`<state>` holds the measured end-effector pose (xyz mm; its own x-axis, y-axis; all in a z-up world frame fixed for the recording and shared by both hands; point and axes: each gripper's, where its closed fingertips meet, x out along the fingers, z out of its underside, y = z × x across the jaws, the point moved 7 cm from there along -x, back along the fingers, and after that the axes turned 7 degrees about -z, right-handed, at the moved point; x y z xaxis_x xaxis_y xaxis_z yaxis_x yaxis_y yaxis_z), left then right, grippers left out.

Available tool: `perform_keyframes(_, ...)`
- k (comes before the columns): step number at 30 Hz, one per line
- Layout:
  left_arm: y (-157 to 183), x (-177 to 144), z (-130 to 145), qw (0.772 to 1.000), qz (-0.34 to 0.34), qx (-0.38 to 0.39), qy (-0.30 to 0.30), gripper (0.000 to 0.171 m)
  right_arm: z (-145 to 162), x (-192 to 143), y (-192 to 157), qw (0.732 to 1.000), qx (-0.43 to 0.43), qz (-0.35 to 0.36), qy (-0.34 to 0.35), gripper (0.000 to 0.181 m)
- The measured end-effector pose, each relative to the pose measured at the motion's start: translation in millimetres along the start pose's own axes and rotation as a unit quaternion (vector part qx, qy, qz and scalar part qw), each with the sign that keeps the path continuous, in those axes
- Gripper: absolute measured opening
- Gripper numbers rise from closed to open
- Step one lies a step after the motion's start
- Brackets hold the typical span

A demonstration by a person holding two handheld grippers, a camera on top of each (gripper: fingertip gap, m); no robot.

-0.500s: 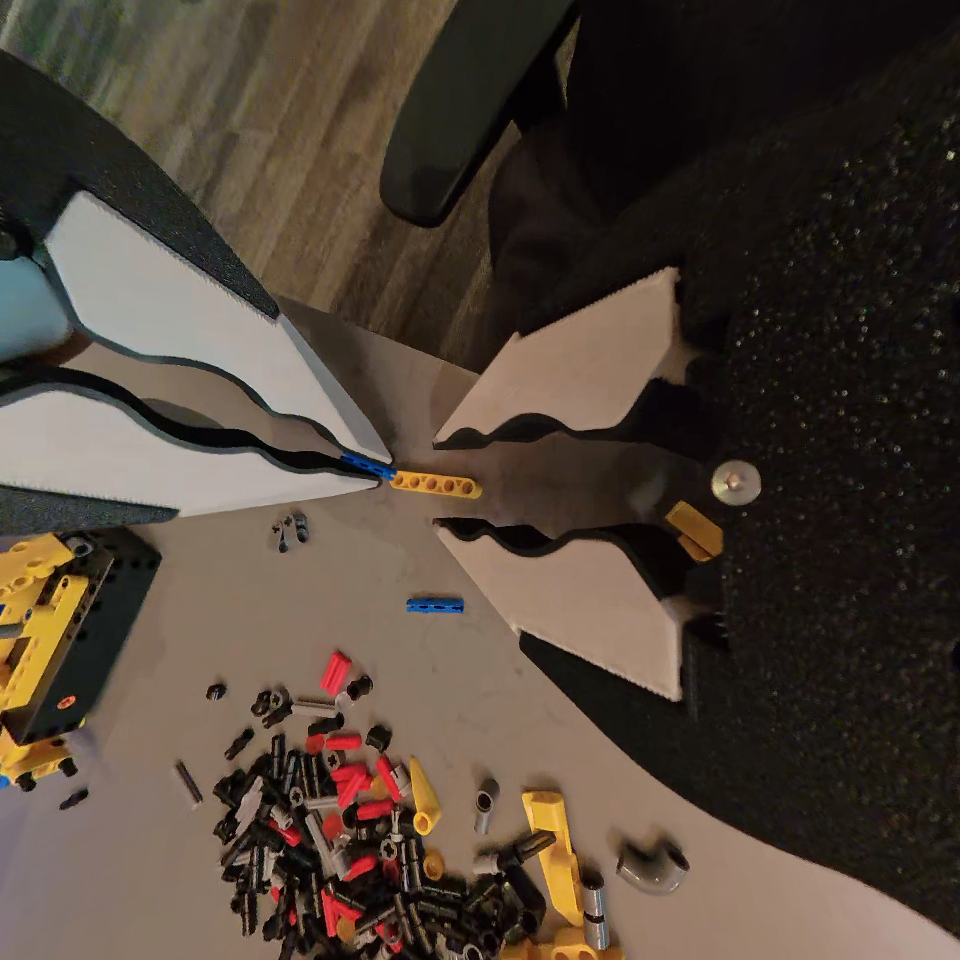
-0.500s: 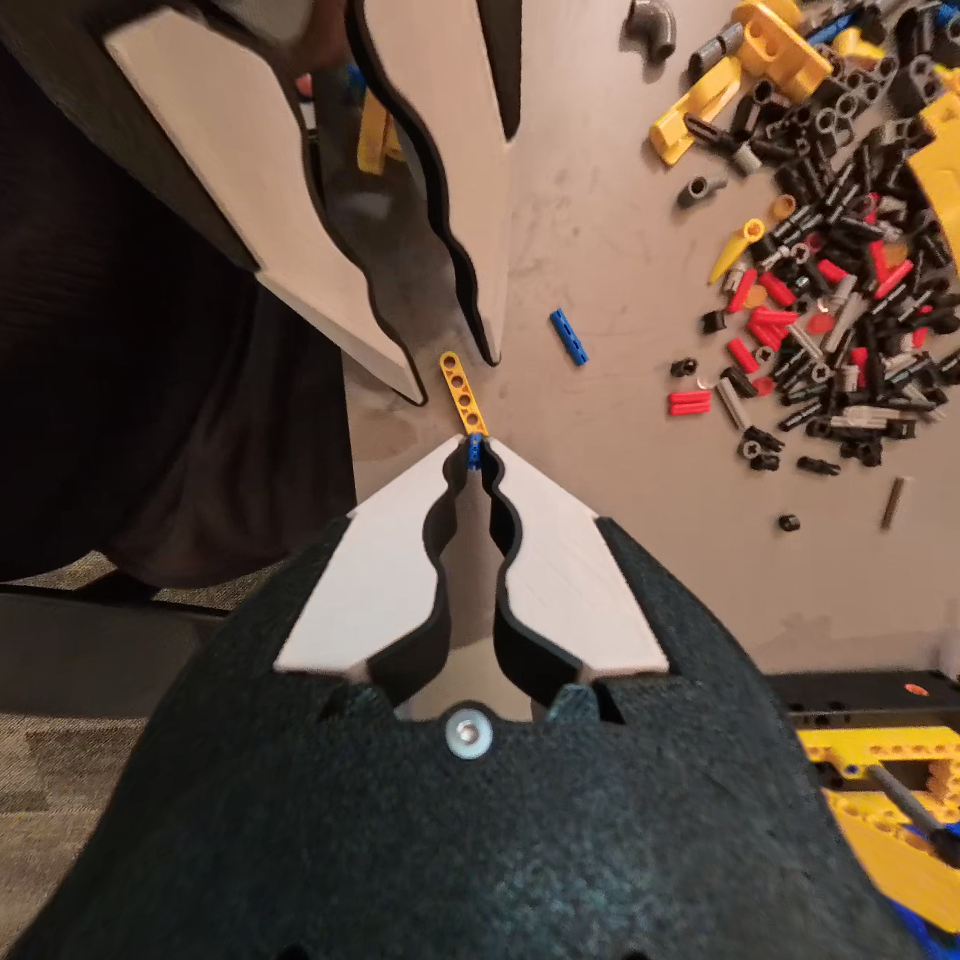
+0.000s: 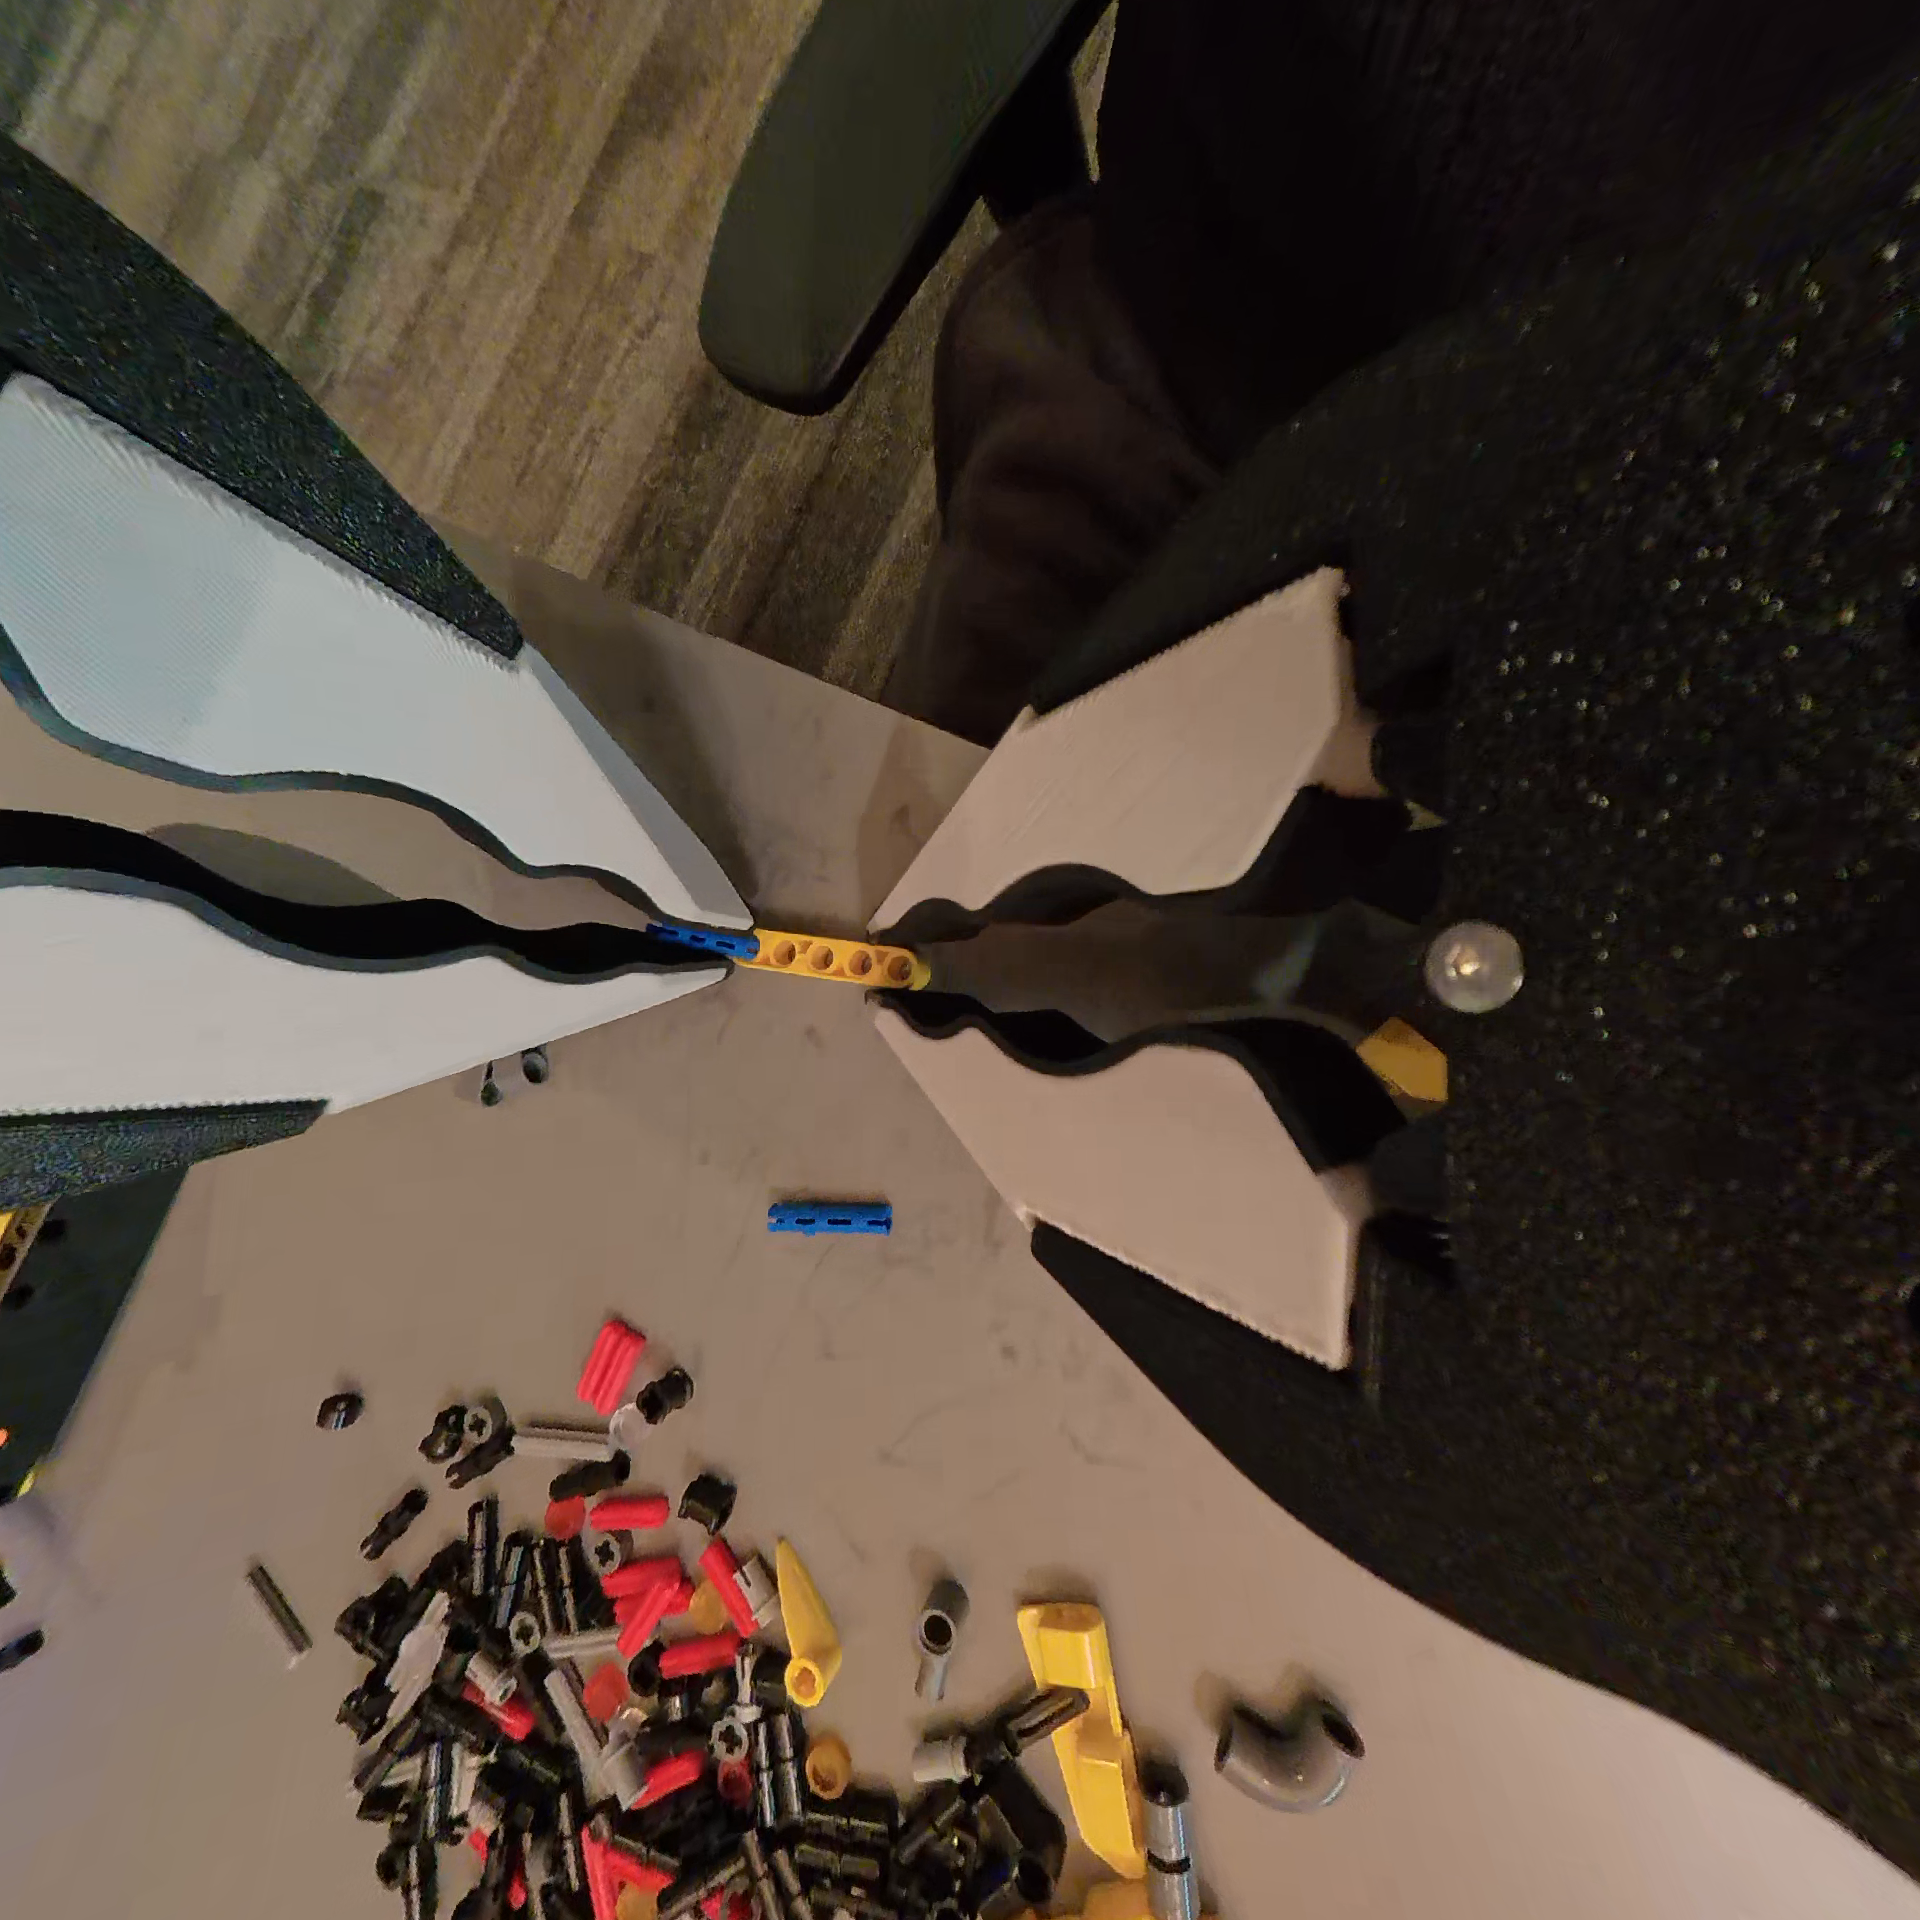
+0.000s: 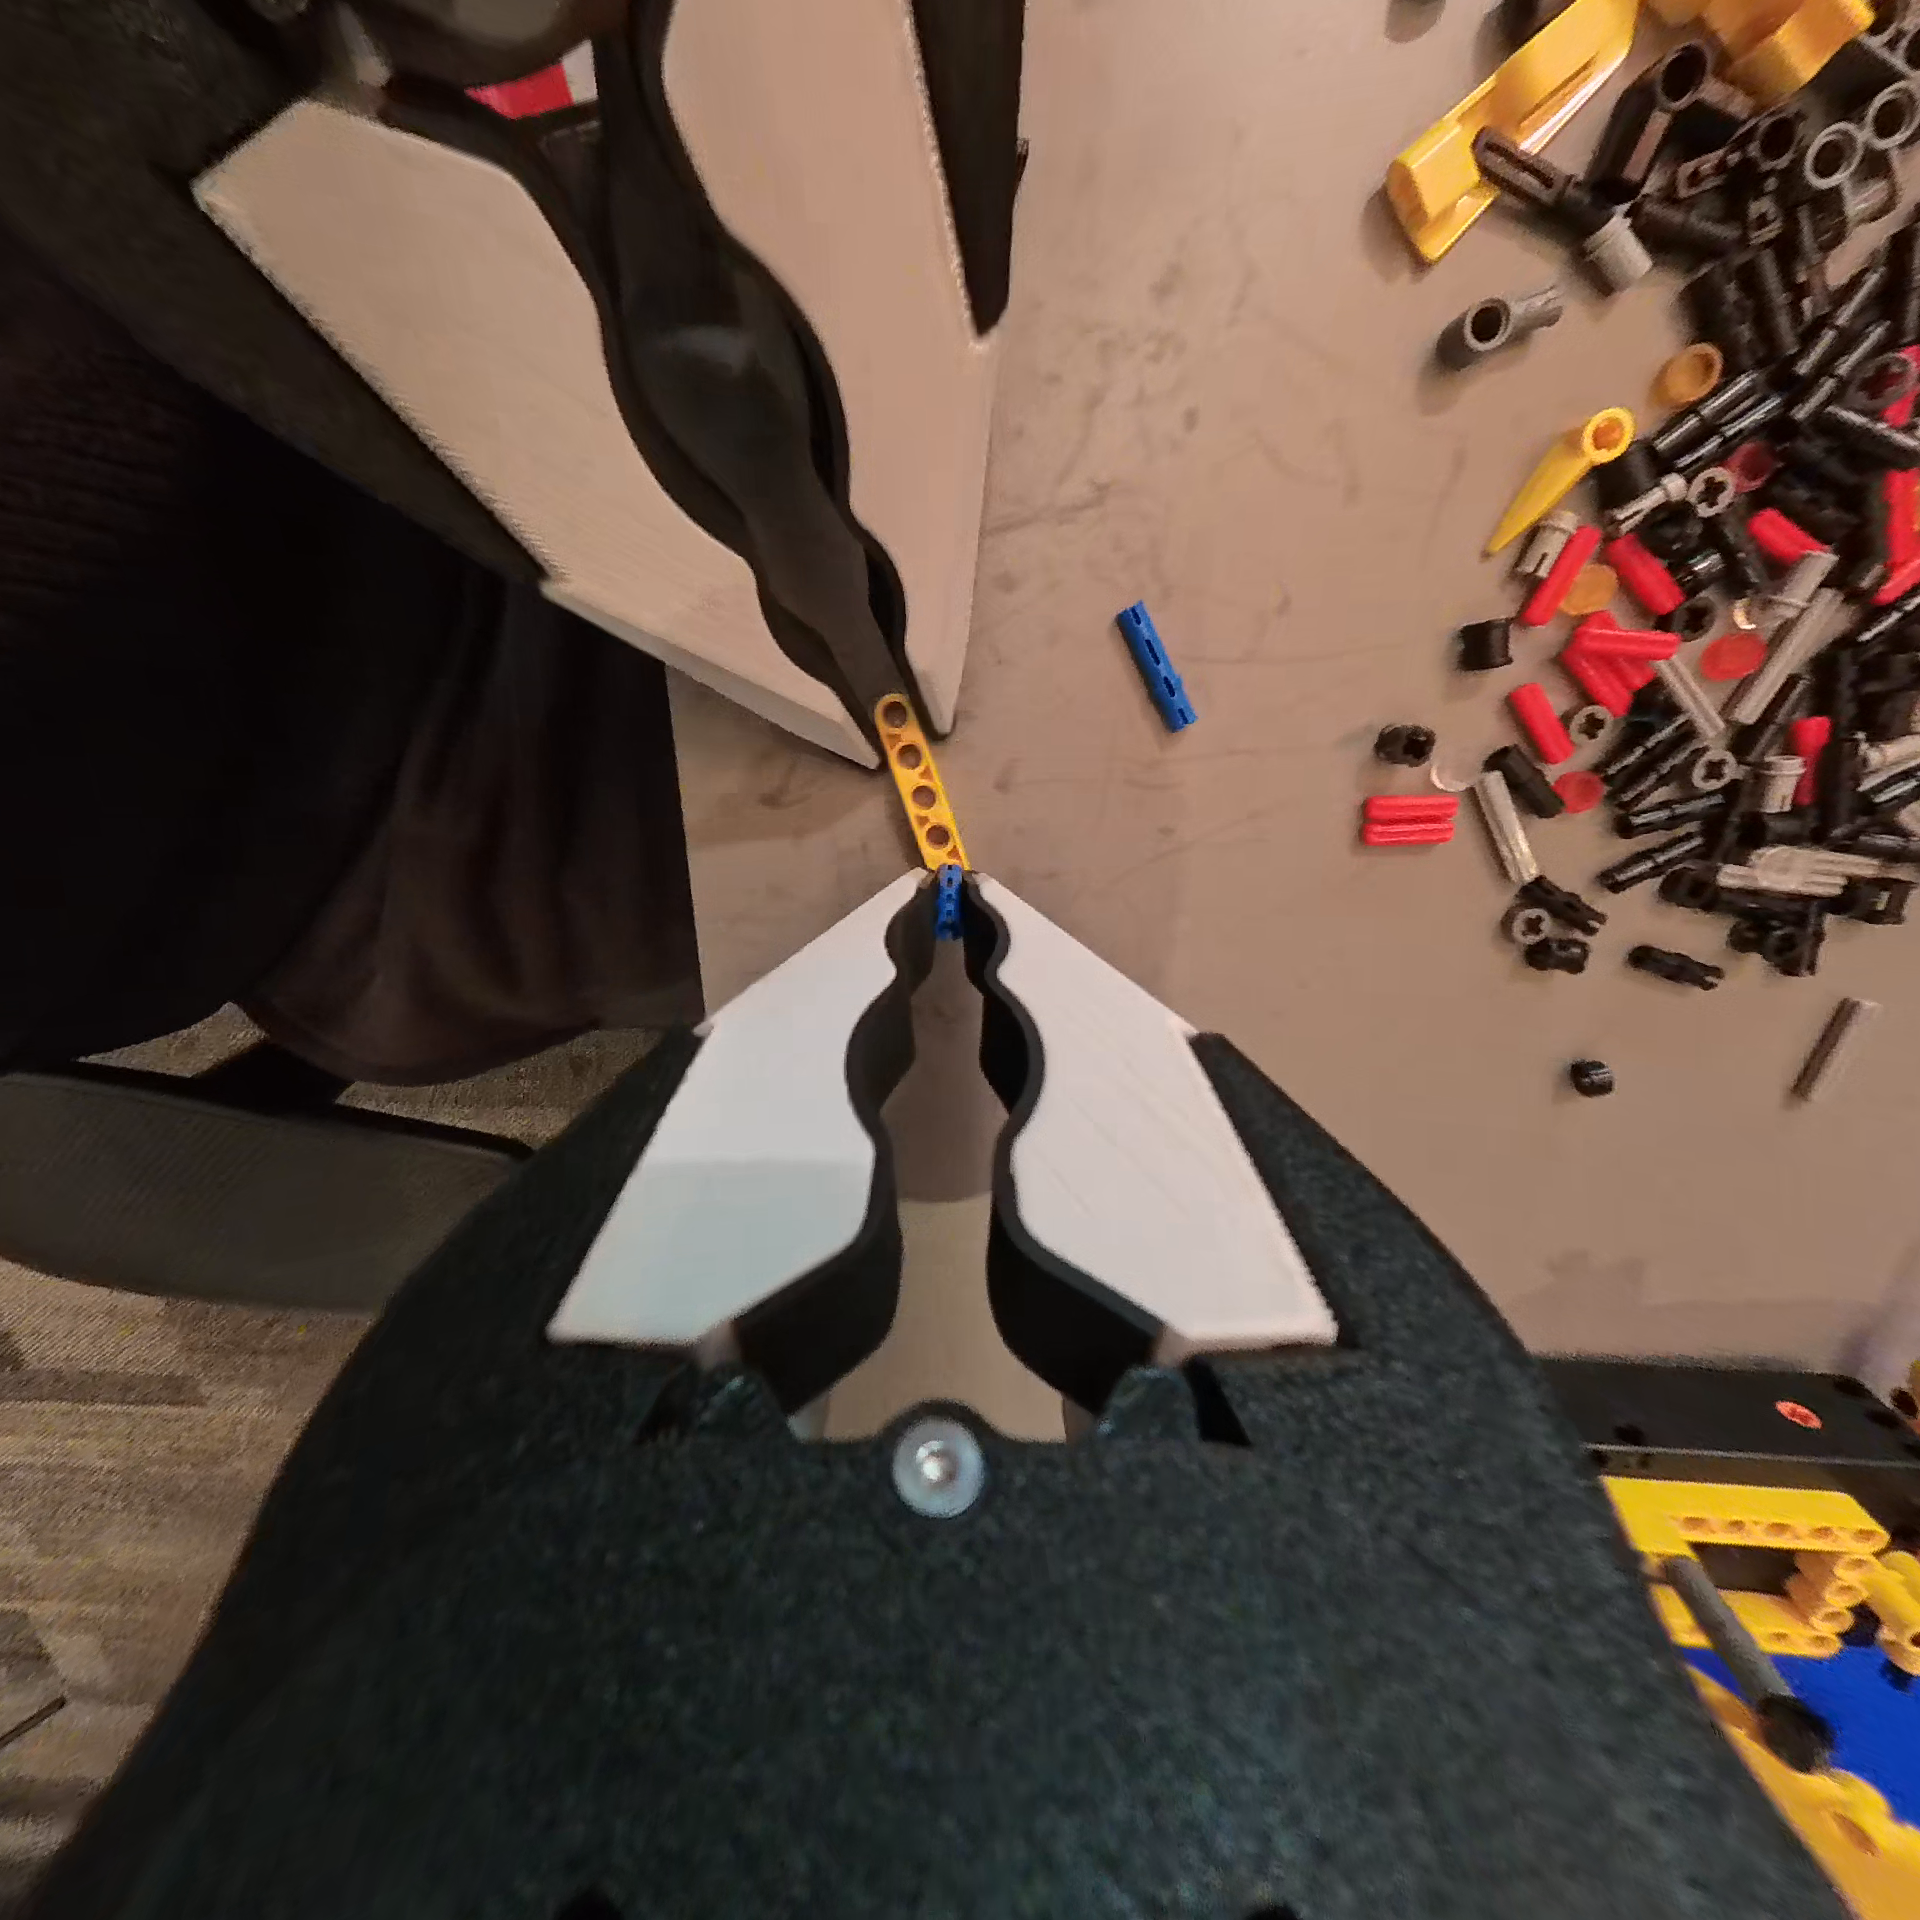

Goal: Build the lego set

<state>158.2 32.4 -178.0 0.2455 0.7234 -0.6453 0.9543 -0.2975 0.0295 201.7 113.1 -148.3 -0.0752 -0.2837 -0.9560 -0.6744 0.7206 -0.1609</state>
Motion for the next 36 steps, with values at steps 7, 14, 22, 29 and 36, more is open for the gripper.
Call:
perform_keyframes(7,1,0,0,1.000,0.002,-0.002,-0.002,0.007,-6,0,7,0.996,0.062,-0.045,-0.047,0.004)
perform_keyframes(14,0,0,0,1.000,0.004,-0.004,-0.002,0.007,-11,2,14,0.986,0.113,-0.089,-0.085,0.004)
perform_keyframes(22,2,0,0,1.000,0.003,-0.013,0.001,0.007,-14,6,13,0.985,0.110,-0.077,-0.110,0.004)
perform_keyframes(29,4,0,0,1.000,-0.008,0.001,0.002,0.007,-12,5,6,0.994,0.022,-0.037,-0.096,0.005)
perform_keyframes(36,1,-1,0,1.000,0.002,-0.014,0.004,0.007,-3,-4,2,0.999,0.037,-0.021,0.032,0.031)
